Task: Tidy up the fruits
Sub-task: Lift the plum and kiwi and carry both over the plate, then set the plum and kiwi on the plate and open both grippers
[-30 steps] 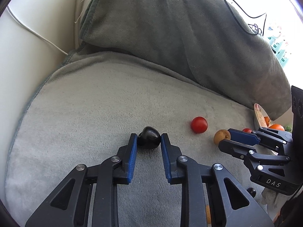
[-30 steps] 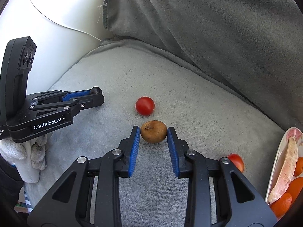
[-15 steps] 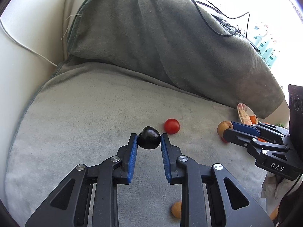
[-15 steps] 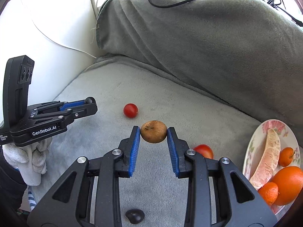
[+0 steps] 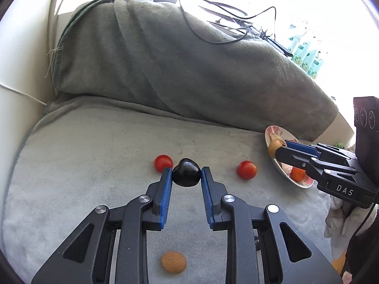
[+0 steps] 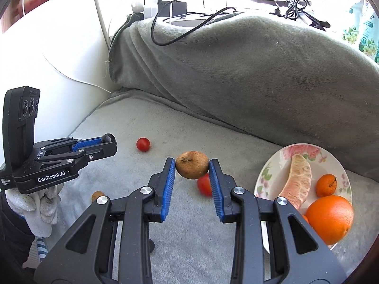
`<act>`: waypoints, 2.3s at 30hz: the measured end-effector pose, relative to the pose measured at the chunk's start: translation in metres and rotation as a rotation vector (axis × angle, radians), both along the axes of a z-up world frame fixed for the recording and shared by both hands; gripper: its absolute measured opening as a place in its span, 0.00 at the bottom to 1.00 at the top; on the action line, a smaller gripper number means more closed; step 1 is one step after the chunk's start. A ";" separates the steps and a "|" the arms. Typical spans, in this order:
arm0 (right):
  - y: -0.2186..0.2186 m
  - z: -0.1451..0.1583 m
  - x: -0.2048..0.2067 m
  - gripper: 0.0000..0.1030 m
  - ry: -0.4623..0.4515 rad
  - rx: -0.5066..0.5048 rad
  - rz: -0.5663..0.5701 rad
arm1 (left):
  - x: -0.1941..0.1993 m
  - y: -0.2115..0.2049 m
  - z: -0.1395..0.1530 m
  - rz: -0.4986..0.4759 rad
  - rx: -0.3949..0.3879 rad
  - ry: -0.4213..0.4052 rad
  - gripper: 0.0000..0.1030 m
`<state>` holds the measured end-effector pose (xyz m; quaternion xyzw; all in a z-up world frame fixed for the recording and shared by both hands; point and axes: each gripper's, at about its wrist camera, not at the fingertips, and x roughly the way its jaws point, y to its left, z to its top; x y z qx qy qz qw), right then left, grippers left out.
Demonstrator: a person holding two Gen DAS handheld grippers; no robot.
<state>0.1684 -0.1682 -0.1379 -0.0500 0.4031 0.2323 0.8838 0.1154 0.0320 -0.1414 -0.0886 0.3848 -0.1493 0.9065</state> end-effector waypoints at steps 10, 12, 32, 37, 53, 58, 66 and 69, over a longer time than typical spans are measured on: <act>-0.046 0.017 -0.003 0.30 -0.029 0.015 -0.064 | 0.003 -0.042 0.013 -0.069 0.003 -0.023 0.22; -0.054 0.019 -0.002 0.30 -0.033 0.014 -0.078 | 0.005 -0.051 0.015 -0.083 0.001 -0.025 0.22; -0.127 0.017 0.026 0.30 0.008 0.024 -0.201 | 0.025 -0.139 0.012 -0.238 0.000 -0.011 0.22; -0.138 0.013 0.034 0.30 0.021 0.026 -0.217 | 0.030 -0.155 0.008 -0.261 0.005 -0.001 0.22; -0.147 0.000 0.053 0.30 0.055 0.021 -0.233 | 0.046 -0.185 -0.004 -0.289 0.020 0.025 0.22; -0.144 0.000 0.055 0.30 0.058 0.015 -0.234 | 0.047 -0.188 -0.006 -0.296 0.022 0.026 0.22; -0.145 0.000 0.055 0.30 0.057 0.013 -0.244 | 0.047 -0.193 -0.005 -0.311 0.024 0.022 0.23; -0.145 -0.001 0.054 0.30 0.061 0.012 -0.249 | 0.046 -0.195 -0.005 -0.317 0.029 0.016 0.23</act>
